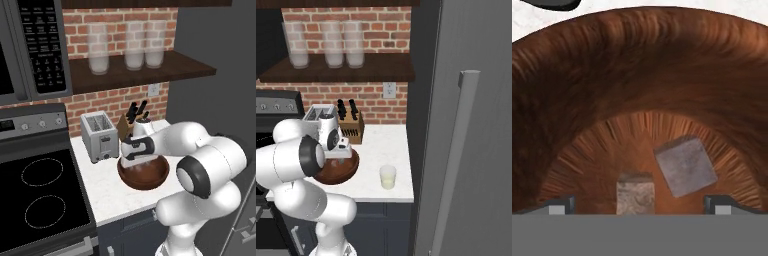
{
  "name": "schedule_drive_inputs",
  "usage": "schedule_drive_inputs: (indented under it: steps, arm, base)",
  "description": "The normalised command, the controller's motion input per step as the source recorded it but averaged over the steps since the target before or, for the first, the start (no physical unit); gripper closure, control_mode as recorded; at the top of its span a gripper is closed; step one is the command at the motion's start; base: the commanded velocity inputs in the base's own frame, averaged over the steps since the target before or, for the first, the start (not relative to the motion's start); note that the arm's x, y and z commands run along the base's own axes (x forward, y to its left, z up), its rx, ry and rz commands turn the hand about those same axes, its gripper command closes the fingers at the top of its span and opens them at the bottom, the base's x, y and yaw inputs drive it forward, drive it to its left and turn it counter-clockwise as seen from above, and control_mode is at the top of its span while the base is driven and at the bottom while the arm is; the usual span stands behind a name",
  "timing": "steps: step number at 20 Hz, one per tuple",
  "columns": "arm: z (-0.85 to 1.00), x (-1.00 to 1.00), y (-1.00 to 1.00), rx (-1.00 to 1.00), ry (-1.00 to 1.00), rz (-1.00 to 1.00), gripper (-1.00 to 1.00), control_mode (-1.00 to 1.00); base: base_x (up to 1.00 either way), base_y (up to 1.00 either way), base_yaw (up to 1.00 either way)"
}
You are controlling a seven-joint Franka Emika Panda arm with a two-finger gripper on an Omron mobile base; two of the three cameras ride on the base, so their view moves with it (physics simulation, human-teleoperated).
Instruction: Grab a lemon wedge from the fridge and one ice cube from the ice bowl, and put them in the glass of lemonade.
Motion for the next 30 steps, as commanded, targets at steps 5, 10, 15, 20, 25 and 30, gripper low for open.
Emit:
schedule_drive_inputs:
  steps: [5, 10, 15, 20, 25, 30]
  arm:
    - [-0.19, 0.05, 0.00, 0.01, -0.03, 0.00, -1.00, -1.00]
    - [-0.20, 0.00, 0.00, 0.00, 0.00, 0.00, -1.00, -1.00]
    - [-0.12, 0.00, 0.00, 0.00, 0.00, 0.00, -1.00, -1.00]
    - [-0.08, 0.00, 0.00, 0.00, 0.00, 0.00, -1.00, -1.00]
    - [-0.01, 0.00, 0.00, 0.00, 0.00, 0.00, -1.00, -1.00]
    - [-0.02, -0.04, 0.00, 0.00, 0.00, 0.00, -1.00, -1.00]
  base:
    - [0.00, 0.00, 0.00]
    - [0.00, 0.00, 0.00]
    - [0.00, 0.00, 0.00]
    - [0.00, 0.00, 0.00]
    - [0.00, 0.00, 0.00]
    - [0.00, 0.00, 0.00]
